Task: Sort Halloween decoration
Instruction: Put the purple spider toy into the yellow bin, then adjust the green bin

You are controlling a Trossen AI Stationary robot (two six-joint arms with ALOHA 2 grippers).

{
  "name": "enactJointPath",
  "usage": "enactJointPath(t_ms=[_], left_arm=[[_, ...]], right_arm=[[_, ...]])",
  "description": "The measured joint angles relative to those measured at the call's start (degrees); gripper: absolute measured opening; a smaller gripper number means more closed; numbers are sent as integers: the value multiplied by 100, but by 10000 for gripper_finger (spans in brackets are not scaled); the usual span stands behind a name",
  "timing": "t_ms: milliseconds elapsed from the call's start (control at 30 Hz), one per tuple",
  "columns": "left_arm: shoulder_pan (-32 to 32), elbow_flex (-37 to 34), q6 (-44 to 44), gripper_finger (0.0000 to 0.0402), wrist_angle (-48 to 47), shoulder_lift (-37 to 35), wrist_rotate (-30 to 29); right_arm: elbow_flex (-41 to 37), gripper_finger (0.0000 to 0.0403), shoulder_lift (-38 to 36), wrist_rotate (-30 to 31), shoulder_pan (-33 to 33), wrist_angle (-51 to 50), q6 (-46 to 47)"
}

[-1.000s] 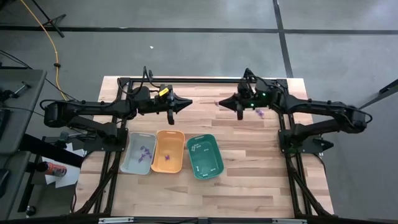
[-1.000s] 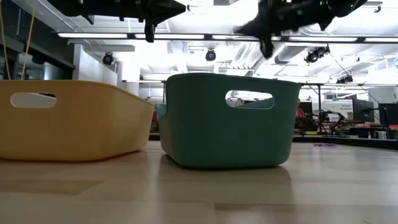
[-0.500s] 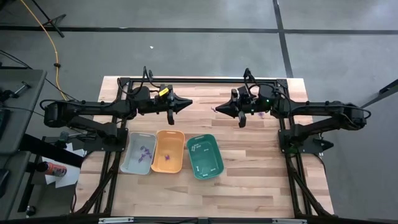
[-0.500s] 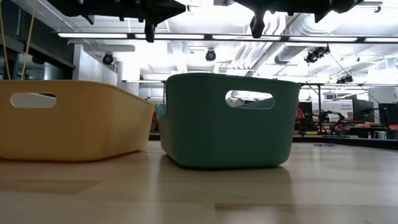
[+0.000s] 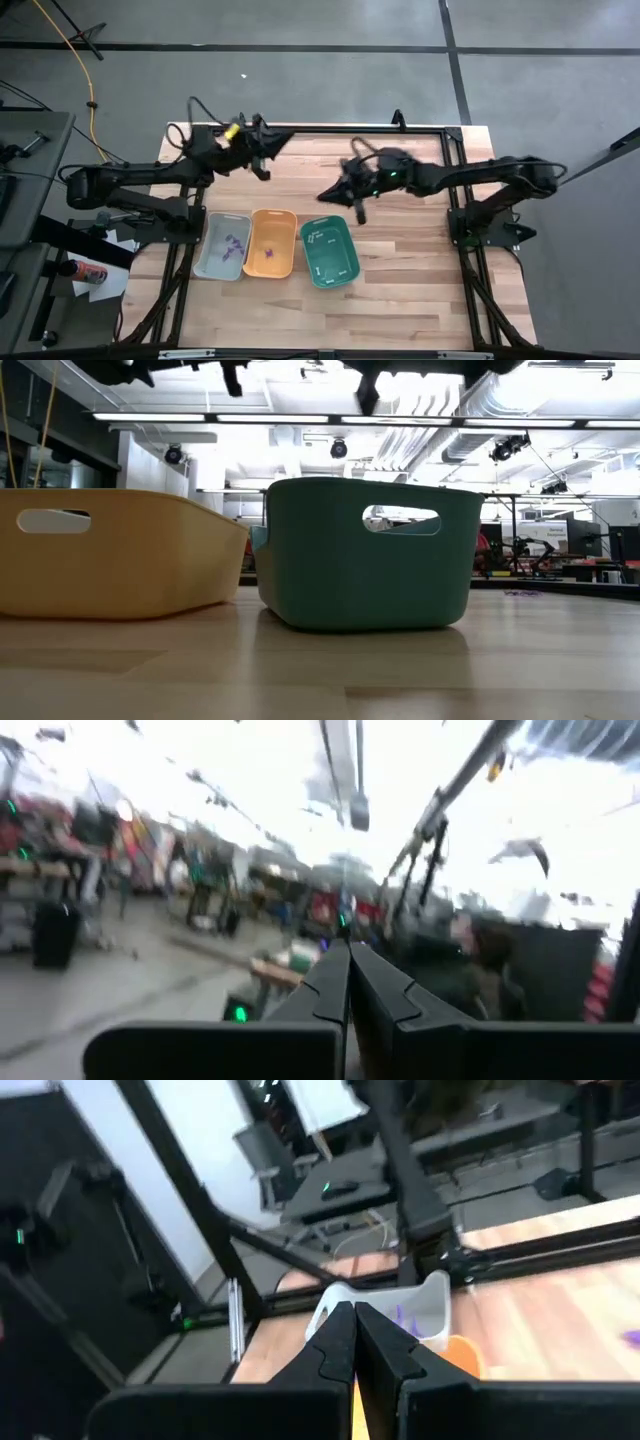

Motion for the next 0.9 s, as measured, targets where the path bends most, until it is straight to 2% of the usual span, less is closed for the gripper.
enactJointPath(t_ms=[233, 467, 767, 900], left_arm=[[307, 2, 0, 0, 176, -546, -33], [308, 2, -3, 0, 81, -821, 35], [304, -4, -359, 0, -323, -878, 690], [297, -4, -392, 0, -313, -884, 865]], right_arm=[[1234, 0, 1534, -7, 460, -247, -162], [2624, 0, 3222, -11, 795, -442, -4], [4264, 0, 4703, 47, 924, -1943, 141], [4952, 0, 5058, 50, 925, -2746, -141]])
